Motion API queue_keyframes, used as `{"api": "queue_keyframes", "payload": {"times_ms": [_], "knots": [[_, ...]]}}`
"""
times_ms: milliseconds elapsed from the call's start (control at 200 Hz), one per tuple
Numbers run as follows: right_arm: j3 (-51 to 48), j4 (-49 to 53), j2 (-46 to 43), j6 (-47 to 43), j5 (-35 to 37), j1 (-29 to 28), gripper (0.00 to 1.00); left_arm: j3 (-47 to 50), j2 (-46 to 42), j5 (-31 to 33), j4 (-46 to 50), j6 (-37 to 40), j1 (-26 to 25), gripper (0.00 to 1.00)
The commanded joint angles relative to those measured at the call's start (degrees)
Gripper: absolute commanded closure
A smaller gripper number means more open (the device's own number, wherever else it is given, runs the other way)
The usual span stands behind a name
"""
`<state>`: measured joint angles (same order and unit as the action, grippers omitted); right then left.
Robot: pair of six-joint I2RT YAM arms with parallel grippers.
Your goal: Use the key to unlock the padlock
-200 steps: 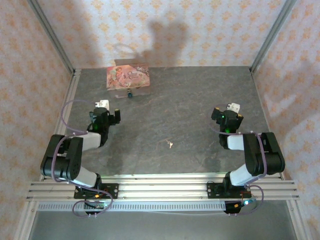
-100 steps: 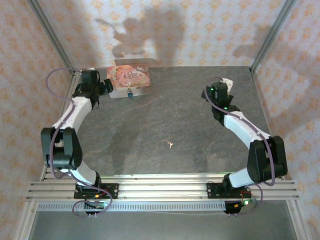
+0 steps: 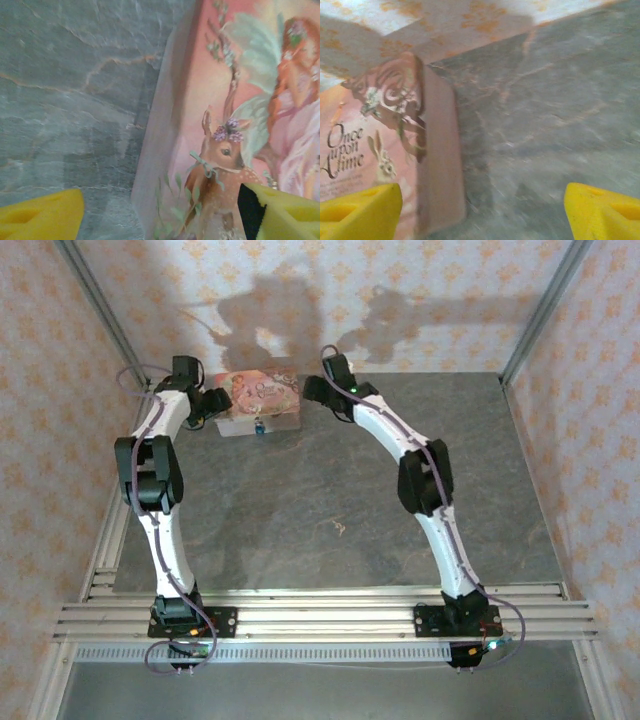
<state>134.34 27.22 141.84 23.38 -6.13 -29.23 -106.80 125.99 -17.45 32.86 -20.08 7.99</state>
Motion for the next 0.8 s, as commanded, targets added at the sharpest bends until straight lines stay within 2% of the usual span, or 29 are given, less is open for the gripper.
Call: {"api": "queue_keyframes", "payload": {"times_ms": [0, 60, 225, 510, 611, 796], "knots": [[12.1, 7.3, 7.9, 1.3, -5.9, -0.6, 0.18, -2.3, 0.8, -4.8, 1.6, -0.8, 0.2, 0.27], [15.5, 4.2, 11.6, 2.4, -9.1, -0.7, 0.20, -2.3, 1.5, -6.5, 1.2, -0.8, 0.0, 0.32], [15.6, -2.8, 15.1, 4.9, -13.0, -0.8, 0.28, -2.7, 2.6, -7.9, 2.2, 0.4, -1.0, 0.40], [13.3, -1.3, 14.5, 3.6, -15.4, -1.0, 0.40, -1.7, 2.9, -8.9, 4.3, 2.6, -3.6, 0.46], [8.5, -1.1, 11.2, 3.0, -15.3, -1.2, 0.43, -0.3, 2.1, -9.0, 4.2, 2.6, -5.3, 0.46], [-10.3, -4.5, -1.4, 0.9, -10.8, -1.2, 0.45, 3.7, -0.3, -8.9, 2.8, 1.2, -9.5, 0.47]]}}
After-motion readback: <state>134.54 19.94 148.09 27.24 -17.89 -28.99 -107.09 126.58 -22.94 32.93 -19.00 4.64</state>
